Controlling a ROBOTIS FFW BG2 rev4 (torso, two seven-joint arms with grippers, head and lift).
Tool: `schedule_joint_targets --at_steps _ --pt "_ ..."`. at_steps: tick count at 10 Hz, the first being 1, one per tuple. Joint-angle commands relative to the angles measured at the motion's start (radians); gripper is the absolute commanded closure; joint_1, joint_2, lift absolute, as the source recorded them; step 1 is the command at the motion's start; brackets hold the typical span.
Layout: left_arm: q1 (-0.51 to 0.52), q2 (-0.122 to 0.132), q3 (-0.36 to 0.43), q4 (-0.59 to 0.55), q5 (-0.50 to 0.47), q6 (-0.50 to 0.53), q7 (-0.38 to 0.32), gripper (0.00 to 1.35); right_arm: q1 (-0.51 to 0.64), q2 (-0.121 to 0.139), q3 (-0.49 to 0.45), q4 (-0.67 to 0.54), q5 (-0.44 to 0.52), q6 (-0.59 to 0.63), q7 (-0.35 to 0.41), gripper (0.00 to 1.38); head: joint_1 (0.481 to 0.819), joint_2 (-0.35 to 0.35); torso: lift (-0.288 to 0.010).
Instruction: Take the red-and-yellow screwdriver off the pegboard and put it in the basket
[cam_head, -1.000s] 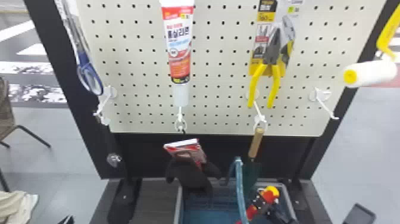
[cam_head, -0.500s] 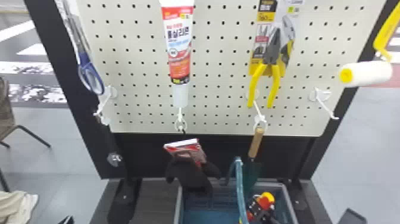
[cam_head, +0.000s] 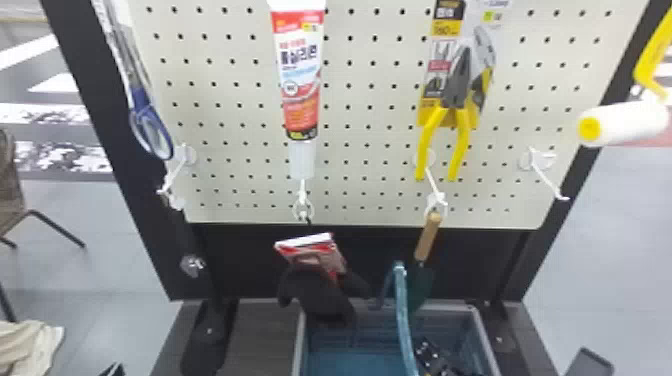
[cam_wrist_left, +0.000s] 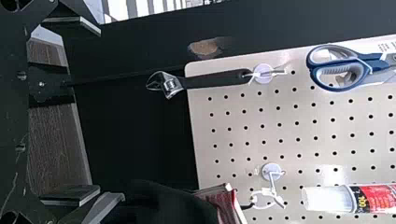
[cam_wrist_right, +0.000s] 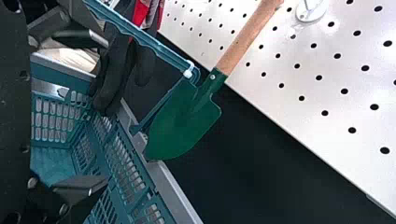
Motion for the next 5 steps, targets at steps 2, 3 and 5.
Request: schedule_joint_targets --at_steps 2,3,5 --pt "0.0 -0.004 -0.001 0.0 0.0 -0.002 0.0 0.12 -0.002 -0.003 0.0 0.0 0.003 -0.001 0.002 0.13 0.549 0.0 -0.1" --pt "0.0 -0.004 -0.001 0.0 -0.002 -0.002 0.0 0.12 -0.002 -0.003 0.0 0.0 0.001 -0.003 0.004 0.13 0.549 0.0 -0.1" --pt "0.0 -0.004 0.002 0.0 -0.002 -0.003 0.0 0.12 -0.002 -0.004 0.0 -0.003 0.001 -0.006 0.004 0.13 0.549 0.0 -0.1"
